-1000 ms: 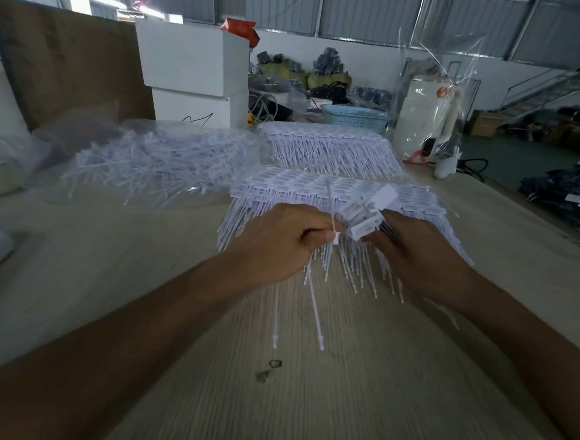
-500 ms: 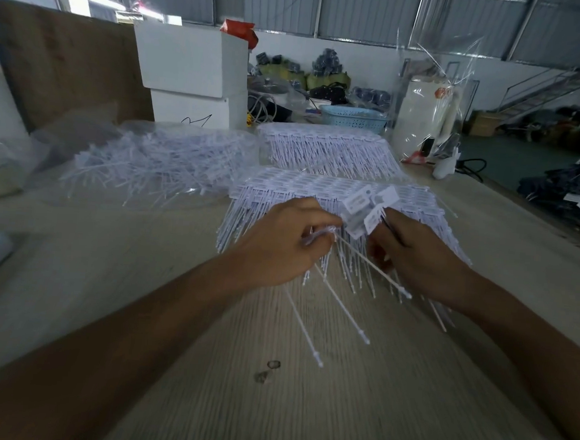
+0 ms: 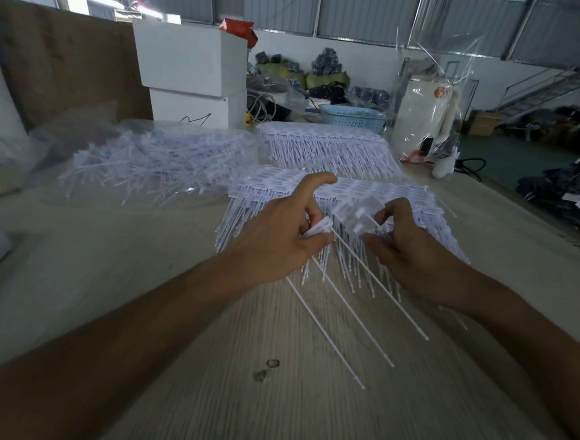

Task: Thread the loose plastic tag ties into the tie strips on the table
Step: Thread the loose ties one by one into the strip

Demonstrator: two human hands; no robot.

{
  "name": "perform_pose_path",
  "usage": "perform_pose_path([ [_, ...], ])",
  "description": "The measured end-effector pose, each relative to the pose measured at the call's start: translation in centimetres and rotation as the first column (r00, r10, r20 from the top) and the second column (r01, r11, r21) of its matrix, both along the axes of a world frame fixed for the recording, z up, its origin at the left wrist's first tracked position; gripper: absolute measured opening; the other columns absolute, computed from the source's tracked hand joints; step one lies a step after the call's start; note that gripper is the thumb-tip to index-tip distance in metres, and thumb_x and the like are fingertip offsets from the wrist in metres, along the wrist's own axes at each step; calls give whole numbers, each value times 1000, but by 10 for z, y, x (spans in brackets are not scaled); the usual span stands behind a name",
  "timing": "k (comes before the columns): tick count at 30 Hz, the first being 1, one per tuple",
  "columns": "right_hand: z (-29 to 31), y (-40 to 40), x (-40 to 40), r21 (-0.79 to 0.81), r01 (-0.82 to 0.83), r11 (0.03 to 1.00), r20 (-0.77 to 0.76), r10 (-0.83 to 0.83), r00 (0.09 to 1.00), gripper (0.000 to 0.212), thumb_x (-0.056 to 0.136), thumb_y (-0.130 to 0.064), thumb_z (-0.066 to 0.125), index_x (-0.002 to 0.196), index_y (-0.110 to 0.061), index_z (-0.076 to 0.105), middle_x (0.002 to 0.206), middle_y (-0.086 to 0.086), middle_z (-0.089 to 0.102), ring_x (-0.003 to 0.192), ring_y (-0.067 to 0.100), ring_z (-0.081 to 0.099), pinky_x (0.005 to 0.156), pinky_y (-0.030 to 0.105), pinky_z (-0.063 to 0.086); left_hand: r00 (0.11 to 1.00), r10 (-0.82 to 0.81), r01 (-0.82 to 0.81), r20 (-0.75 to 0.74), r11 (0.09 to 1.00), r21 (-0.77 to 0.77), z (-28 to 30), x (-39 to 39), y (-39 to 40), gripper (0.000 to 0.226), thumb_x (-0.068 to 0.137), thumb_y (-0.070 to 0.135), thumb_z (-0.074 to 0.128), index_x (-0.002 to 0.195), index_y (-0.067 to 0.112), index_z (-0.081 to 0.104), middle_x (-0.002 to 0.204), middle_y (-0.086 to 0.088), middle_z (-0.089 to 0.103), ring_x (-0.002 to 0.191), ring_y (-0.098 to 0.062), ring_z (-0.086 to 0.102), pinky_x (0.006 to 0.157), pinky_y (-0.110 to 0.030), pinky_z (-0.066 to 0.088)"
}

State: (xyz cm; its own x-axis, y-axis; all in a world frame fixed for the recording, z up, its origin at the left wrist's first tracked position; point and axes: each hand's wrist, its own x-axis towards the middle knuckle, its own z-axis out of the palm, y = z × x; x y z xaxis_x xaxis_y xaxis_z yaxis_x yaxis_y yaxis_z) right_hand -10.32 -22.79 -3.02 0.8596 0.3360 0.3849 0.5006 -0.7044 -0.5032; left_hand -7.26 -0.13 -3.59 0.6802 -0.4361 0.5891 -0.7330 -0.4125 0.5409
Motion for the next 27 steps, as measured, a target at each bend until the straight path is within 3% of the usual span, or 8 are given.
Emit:
perform_pose_path([
  [2, -1, 3, -1, 3, 23, 1000, 23, -23, 999, 31, 98, -18, 59, 113, -15, 32, 50, -6, 41, 38, 8, 36, 41, 22, 29, 1000, -16, 16, -8, 1000, 4, 0, 0, 1, 80, 88, 18, 74, 150, 42, 28, 90, 19, 58, 65, -10, 63, 58, -25, 51],
  [5, -1, 8, -2, -12, 67, 998, 53, -67, 996, 38, 95, -18, 64, 120, -21, 36, 55, -4, 50, 42, 13, 45, 45, 28, 36, 1000, 2, -1, -26, 1000, 26, -2, -1, -1, 74, 86, 22, 77, 148, 37, 38, 90, 14, 60, 70, -11, 61, 64, -29, 52],
  [7, 2, 7, 1, -57, 142, 988, 116, -135, 984, 8, 97, -19, 61, 100, -23, 55, 59, -4, 55, 48, 10, 50, 53, 35, 38, 1000, 5, -5, -18, 1000, 14, -1, -2, -2, 66, 83, 22, 80, 141, 29, 49, 90, 13, 63, 74, -9, 62, 66, -28, 52],
  [10, 6, 5, 4, 17, 204, 979, 114, -204, 972, 32, 103, -27, 50, 73, -27, 62, 51, -7, 56, 47, 5, 54, 55, 20, 37, 999, 27, -23, 47, 998, -65, 3, -4, -2, 45, 77, 23, 85, 119, 19, 68, 88, 14, 69, 80, -2, 65, 71, -17, 53],
  [14, 6, 6, 1, 163, 150, 975, -5, -151, 989, 33, 104, -39, 41, 88, -18, 62, 52, 2, 62, 36, 9, 52, 46, 13, 37, 997, 44, -34, 60, 987, -158, 5, -6, -2, 33, 79, 25, 84, 110, 19, 76, 89, 7, 73, 82, -2, 66, 73, -18, 55],
  [19, 12, 12, -2, 199, 144, 969, 52, -157, 986, 40, 104, -44, 36, 89, -18, 63, 48, -12, 50, 44, 5, 47, 52, 21, 35, 994, 58, -45, 88, 990, -135, 5, -8, -2, 27, 86, 31, 77, 113, 25, 75, 88, 14, 69, 77, -4, 67, 64, -21, 56],
  [23, 16, 19, -9, 352, 138, 926, -105, -107, 989, 42, 100, -45, 49, 69, -22, 64, 44, -9, 43, 38, 2, 38, 43, 13, 31, 990, 35, -20, 138, 994, -111, 6, -9, -3, 30, 82, 34, 79, 110, 24, 76, 86, 12, 71, 76, -4, 67, 67, -21, 54],
  [27, 16, 27, -18, 404, 61, 913, -282, 61, 957, 50, 95, -49, 56, 50, -27, 52, 45, -4, 38, 38, 6, 29, 40, 17, 23, 997, -66, 72, 51, 988, -139, 3, -12, -8, 33, 72, 29, 88, 99, 23, 70, 83, 12, 74, 75, 3, 68, 63, -7, 44],
])
